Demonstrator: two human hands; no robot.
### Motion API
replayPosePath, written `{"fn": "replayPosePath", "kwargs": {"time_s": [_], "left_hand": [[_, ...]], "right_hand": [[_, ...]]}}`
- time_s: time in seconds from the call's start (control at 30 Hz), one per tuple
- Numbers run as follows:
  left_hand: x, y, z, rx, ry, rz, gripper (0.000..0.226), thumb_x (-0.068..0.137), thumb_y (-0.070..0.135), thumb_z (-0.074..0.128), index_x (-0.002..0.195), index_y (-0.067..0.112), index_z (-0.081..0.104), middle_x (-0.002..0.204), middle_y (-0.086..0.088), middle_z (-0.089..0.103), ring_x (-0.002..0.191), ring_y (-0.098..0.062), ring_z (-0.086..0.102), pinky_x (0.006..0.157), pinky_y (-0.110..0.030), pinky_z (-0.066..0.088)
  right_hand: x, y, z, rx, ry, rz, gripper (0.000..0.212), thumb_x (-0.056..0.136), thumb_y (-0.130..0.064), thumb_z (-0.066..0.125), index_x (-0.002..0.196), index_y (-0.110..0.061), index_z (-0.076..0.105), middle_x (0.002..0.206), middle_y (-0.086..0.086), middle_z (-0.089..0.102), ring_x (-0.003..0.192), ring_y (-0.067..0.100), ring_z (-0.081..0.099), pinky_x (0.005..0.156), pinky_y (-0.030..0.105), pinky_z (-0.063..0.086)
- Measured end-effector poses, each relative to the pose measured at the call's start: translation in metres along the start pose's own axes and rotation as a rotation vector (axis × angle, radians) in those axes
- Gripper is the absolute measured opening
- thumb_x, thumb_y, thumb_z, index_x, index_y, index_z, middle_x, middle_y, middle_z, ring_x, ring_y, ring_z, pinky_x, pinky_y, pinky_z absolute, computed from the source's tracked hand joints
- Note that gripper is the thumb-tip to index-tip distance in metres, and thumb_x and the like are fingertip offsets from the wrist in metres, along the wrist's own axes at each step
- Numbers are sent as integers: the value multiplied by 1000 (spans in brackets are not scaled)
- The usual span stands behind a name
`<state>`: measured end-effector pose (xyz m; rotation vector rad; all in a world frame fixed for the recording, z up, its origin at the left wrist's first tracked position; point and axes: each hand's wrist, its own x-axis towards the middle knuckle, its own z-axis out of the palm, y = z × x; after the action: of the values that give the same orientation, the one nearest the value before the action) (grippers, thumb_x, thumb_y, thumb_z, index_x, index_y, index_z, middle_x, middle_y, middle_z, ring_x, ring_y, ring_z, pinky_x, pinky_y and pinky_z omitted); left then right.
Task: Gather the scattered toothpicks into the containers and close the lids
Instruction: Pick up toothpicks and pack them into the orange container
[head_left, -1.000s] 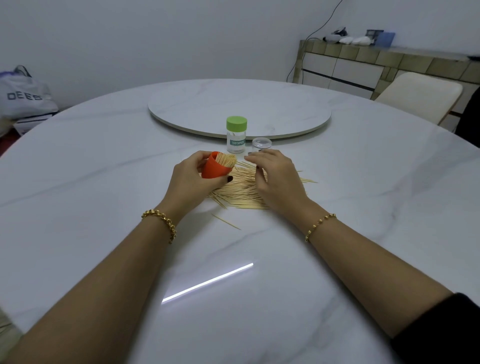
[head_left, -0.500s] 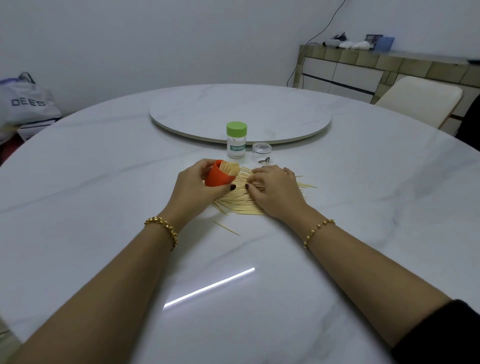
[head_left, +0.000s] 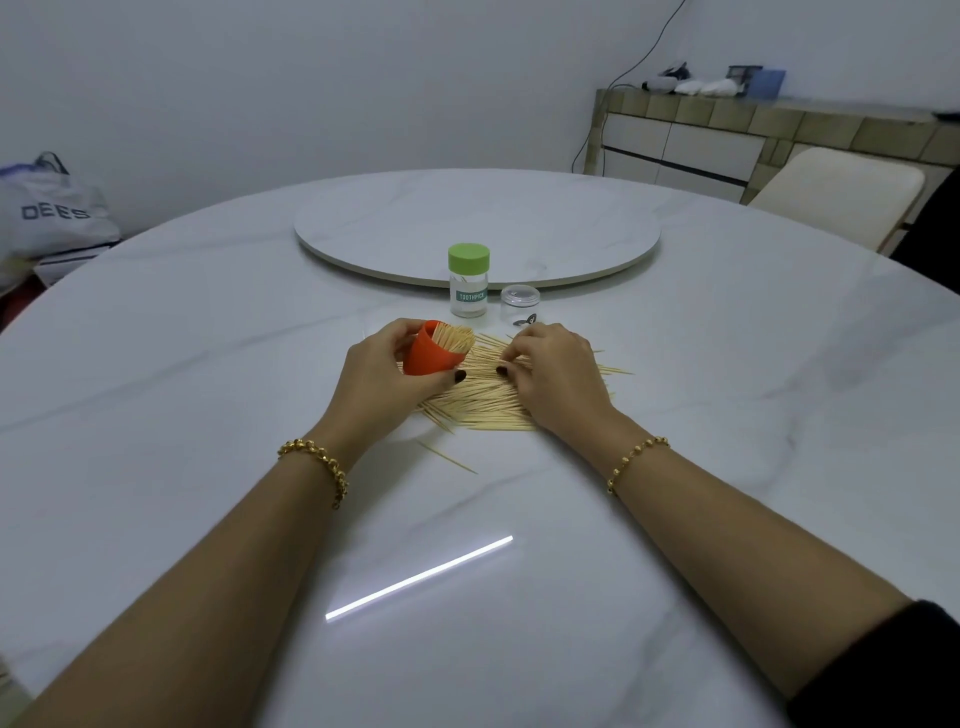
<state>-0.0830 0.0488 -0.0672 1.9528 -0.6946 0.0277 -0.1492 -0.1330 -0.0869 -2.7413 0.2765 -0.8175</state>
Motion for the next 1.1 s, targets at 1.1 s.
{"fn": "replayPosePath", "kwargs": {"time_s": [1.1], "left_hand": [[1,-3,1,92,-17,39,61,69,29,84,124,18,59,115,3,64,106,-11,58,74,-4,40]], "right_hand": [[2,-8,-4,330,319,-187,24,82,3,51,93,-2,71,85,11,69,77,28,64,69,42,53]]}}
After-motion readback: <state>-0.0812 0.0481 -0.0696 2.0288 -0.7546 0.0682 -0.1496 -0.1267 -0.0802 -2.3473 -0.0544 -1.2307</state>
